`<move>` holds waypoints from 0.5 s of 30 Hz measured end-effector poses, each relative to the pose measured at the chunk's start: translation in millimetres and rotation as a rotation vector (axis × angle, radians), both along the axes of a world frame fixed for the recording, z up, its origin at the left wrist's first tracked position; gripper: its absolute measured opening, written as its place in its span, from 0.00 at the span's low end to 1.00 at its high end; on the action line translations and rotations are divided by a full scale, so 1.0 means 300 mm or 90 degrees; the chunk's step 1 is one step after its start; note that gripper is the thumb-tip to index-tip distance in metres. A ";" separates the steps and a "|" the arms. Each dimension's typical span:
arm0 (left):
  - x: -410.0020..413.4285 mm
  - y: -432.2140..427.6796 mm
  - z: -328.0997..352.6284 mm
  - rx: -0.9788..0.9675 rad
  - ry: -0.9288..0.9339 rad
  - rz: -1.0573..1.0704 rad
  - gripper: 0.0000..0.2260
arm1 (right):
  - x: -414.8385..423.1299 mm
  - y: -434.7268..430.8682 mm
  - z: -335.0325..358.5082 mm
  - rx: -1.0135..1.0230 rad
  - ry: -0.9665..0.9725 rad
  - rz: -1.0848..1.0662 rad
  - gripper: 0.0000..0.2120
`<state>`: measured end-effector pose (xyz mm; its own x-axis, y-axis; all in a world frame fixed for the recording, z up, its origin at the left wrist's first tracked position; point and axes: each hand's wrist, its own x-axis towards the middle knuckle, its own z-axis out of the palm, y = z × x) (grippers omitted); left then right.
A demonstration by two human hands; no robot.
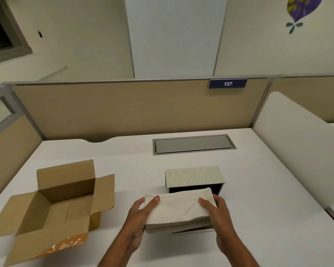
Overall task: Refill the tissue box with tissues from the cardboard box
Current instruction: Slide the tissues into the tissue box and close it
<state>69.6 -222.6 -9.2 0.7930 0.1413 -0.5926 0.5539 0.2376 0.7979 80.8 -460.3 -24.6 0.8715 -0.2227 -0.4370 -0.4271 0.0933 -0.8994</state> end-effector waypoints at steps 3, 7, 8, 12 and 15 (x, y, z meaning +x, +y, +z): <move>-0.003 -0.085 -0.035 -0.007 0.055 -0.065 0.29 | 0.004 -0.092 -0.038 0.003 0.025 -0.014 0.27; 0.018 -0.151 -0.098 -0.040 0.071 -0.072 0.27 | 0.039 -0.169 -0.101 0.005 0.052 -0.021 0.27; 0.026 -0.165 -0.117 -0.043 0.066 -0.063 0.28 | 0.050 -0.181 -0.119 0.000 0.058 -0.022 0.27; 0.060 -0.219 -0.181 -0.030 0.067 -0.026 0.34 | 0.089 -0.222 -0.183 -0.011 0.074 -0.029 0.29; 0.094 -0.245 -0.213 -0.018 0.053 -0.026 0.37 | 0.119 -0.246 -0.215 -0.010 0.075 -0.027 0.29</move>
<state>97.7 -296.0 -72.9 0.7454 0.0918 -0.6603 0.6281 0.2351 0.7417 116.7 -534.0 -89.2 0.8041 -0.2662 -0.5316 -0.5256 0.0997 -0.8449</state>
